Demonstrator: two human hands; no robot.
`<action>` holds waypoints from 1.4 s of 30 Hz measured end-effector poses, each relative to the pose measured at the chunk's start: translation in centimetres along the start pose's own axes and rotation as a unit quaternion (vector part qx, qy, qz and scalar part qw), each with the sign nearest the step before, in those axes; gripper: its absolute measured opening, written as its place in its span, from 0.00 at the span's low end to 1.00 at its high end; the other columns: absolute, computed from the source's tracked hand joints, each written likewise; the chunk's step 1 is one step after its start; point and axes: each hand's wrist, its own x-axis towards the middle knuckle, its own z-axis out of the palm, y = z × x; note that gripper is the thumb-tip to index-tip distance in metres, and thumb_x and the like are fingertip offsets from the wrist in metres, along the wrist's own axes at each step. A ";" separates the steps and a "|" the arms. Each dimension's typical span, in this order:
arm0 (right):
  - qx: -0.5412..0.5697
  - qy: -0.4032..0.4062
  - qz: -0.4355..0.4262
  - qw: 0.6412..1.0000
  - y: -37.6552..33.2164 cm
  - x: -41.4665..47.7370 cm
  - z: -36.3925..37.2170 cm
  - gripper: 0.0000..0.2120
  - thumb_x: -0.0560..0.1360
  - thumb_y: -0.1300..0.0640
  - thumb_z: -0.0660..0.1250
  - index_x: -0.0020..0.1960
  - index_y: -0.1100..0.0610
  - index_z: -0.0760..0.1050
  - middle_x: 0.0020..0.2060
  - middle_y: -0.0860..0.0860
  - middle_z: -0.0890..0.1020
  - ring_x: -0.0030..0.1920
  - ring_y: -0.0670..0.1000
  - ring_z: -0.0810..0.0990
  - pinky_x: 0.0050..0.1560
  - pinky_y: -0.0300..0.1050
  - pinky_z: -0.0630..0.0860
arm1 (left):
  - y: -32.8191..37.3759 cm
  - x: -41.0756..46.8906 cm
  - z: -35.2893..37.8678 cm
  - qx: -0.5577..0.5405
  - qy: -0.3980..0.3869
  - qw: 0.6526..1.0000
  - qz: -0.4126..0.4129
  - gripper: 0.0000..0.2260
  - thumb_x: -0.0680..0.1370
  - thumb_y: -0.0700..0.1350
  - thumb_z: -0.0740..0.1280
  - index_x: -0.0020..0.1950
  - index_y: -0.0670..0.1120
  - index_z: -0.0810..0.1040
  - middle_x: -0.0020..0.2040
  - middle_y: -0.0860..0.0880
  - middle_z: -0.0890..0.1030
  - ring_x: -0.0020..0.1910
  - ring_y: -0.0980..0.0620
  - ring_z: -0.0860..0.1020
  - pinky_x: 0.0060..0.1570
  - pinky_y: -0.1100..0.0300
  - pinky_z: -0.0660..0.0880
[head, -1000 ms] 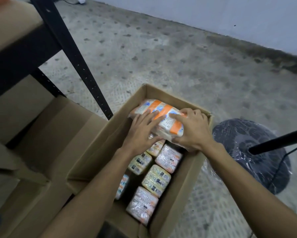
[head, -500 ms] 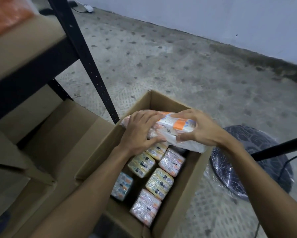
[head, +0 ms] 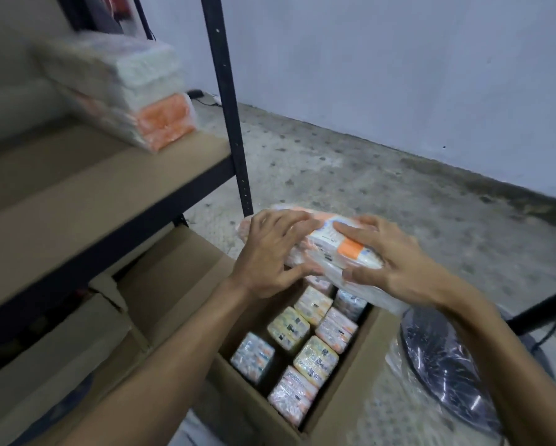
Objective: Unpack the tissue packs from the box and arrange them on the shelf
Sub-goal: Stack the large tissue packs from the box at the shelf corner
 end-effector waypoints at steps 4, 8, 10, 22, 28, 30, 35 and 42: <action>-0.026 0.039 -0.040 0.998 -4.4 -2.1 -2.7 0.40 0.62 0.26 0.55 0.73 0.34 0.58 0.73 0.44 0.59 0.72 0.49 0.58 0.72 0.58 0.53 | 1.5 0.6 -4.8 0.030 0.034 0.999 0.016 0.27 0.73 0.64 0.62 0.68 0.51 0.70 0.65 0.50 0.74 0.65 0.51 0.70 0.65 0.55 0.58; -0.020 0.095 -0.085 0.992 -8.6 -2.7 -4.0 0.38 0.64 0.32 0.61 0.73 0.37 0.61 0.72 0.45 0.61 0.71 0.49 0.60 0.72 0.54 0.57 | 1.8 0.8 -10.2 0.074 0.048 0.996 0.027 0.28 0.73 0.64 0.65 0.68 0.50 0.72 0.66 0.49 0.74 0.65 0.49 0.71 0.65 0.51 0.61; -0.005 0.116 -0.100 0.988 -10.8 -2.3 -3.9 0.38 0.63 0.33 0.63 0.72 0.38 0.62 0.72 0.45 0.61 0.70 0.48 0.60 0.72 0.55 0.58 | 1.5 0.5 -13.2 0.100 0.043 0.994 0.025 0.29 0.73 0.63 0.66 0.69 0.50 0.71 0.67 0.50 0.74 0.65 0.49 0.70 0.66 0.50 0.61; -0.004 0.144 -0.185 0.972 -23.2 6.2 1.7 0.36 0.61 0.31 0.64 0.69 0.37 0.67 0.69 0.46 0.67 0.69 0.51 0.65 0.67 0.54 0.61 | -5.2 -6.7 -24.8 0.187 0.006 0.977 -0.104 0.31 0.75 0.65 0.62 0.74 0.55 0.64 0.73 0.53 0.67 0.72 0.51 0.63 0.73 0.52 0.56; -0.021 0.130 -0.212 0.968 -27.4 9.6 4.9 0.34 0.66 0.35 0.69 0.70 0.40 0.66 0.70 0.48 0.66 0.68 0.54 0.65 0.67 0.59 0.63 | -9.0 -10.2 -27.2 0.191 -0.012 0.967 -0.169 0.31 0.75 0.66 0.62 0.75 0.58 0.61 0.75 0.55 0.64 0.74 0.52 0.62 0.74 0.55 0.51; -0.044 0.136 -0.210 0.967 -28.4 10.3 5.8 0.34 0.66 0.35 0.69 0.71 0.40 0.66 0.71 0.48 0.65 0.69 0.54 0.64 0.65 0.57 0.61 | -10.1 -11.0 -27.5 0.184 -0.020 0.965 -0.186 0.31 0.74 0.67 0.61 0.75 0.58 0.60 0.76 0.55 0.63 0.74 0.53 0.61 0.75 0.53 0.52; -0.077 0.171 -0.214 0.959 -29.6 11.7 7.4 0.35 0.66 0.34 0.67 0.70 0.40 0.66 0.71 0.48 0.64 0.70 0.54 0.62 0.63 0.57 0.61 | -11.9 -11.8 -28.0 0.176 -0.033 0.964 -0.199 0.34 0.74 0.67 0.62 0.77 0.57 0.57 0.77 0.54 0.61 0.76 0.54 0.57 0.75 0.51 0.53; -0.073 0.187 -0.203 0.958 -30.4 12.4 8.6 0.35 0.65 0.32 0.63 0.71 0.41 0.66 0.72 0.49 0.64 0.71 0.55 0.61 0.64 0.61 0.60 | -11.9 -12.3 -28.0 0.205 -0.028 0.944 -0.258 0.39 0.71 0.70 0.59 0.78 0.59 0.51 0.79 0.54 0.54 0.78 0.52 0.48 0.75 0.50 0.45</action>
